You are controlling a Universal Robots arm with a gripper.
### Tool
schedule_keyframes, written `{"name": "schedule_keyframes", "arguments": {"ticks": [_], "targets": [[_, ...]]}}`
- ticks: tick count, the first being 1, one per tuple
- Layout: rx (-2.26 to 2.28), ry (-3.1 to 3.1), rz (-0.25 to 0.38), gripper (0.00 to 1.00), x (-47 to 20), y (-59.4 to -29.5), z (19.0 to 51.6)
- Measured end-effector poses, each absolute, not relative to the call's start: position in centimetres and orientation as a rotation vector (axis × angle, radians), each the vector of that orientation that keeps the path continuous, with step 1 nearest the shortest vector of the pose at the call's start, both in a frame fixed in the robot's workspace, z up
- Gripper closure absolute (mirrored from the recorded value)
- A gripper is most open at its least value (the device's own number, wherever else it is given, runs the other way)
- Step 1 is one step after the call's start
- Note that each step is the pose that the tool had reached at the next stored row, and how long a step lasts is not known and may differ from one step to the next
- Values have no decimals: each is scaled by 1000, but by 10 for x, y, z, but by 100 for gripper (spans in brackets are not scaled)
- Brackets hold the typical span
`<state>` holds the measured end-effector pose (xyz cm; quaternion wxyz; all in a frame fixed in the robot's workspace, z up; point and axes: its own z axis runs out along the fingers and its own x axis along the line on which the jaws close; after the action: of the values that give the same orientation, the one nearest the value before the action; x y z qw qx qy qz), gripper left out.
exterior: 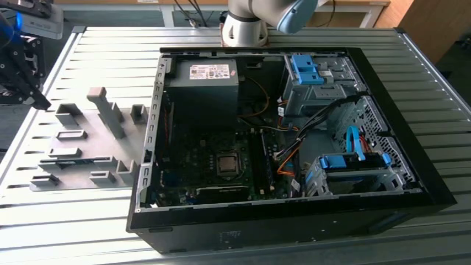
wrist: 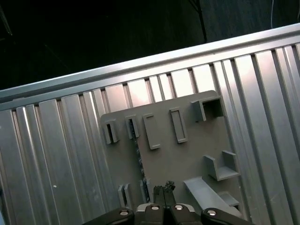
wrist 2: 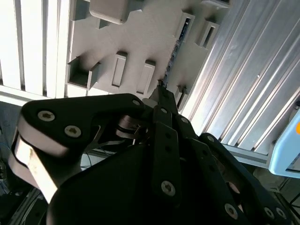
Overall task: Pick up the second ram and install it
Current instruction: 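Pick up the second ram and move it above second insertion slot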
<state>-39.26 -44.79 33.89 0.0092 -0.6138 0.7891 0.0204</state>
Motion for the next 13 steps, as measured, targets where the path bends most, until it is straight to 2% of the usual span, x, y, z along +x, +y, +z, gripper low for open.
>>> {"name": "schedule_keyframes", "arguments": {"ticks": [13], "targets": [[-2139,2281,67,89,-393,-448,335]]}}
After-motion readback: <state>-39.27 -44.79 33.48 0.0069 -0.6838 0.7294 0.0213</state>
